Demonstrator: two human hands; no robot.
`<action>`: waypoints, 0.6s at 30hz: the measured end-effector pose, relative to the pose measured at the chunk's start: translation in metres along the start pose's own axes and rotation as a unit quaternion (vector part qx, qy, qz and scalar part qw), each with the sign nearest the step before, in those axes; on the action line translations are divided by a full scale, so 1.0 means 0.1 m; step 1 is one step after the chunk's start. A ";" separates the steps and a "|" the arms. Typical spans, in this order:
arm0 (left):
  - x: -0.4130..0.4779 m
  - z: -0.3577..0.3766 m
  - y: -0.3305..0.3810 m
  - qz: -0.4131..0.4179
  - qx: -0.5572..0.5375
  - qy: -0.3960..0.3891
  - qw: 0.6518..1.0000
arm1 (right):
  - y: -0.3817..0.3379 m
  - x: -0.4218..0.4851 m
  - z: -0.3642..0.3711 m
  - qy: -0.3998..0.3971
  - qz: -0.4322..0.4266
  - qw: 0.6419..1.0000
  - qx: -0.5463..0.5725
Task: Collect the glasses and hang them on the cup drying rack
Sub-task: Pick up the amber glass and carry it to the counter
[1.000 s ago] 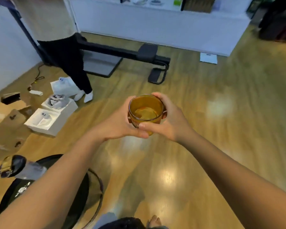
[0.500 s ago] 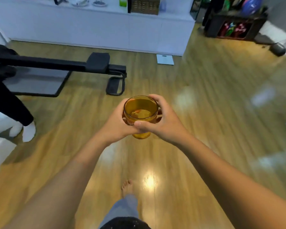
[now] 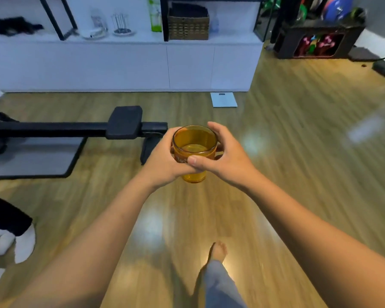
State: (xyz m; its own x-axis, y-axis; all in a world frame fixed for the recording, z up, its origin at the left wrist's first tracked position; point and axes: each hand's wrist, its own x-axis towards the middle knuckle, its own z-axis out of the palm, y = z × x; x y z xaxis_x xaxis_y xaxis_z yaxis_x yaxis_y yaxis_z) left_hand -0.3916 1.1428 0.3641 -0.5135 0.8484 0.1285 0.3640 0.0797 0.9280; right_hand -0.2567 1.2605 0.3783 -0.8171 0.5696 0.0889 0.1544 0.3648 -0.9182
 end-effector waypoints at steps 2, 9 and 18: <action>0.47 -0.03 -0.15 -0.010 0.002 0.015 1.000 | 0.17 0.51 -0.06 -0.004 0.004 1.000 0.004; 2.21 -0.28 -0.38 -0.037 0.034 0.056 0.997 | 0.53 2.47 -0.41 -0.037 -0.022 0.998 0.047; 4.19 -0.61 -0.61 -0.038 0.024 0.085 0.995 | 0.77 4.58 -0.80 -0.060 -0.048 0.994 0.072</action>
State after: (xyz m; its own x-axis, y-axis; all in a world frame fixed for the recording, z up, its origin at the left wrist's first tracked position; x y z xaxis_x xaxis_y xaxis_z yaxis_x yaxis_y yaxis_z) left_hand -0.6758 1.4615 0.3822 -0.6640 0.7380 0.1203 0.3535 0.1681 0.9202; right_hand -0.5745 1.6080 0.3796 -0.8862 0.4416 0.1403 -0.0023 0.2987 -0.9544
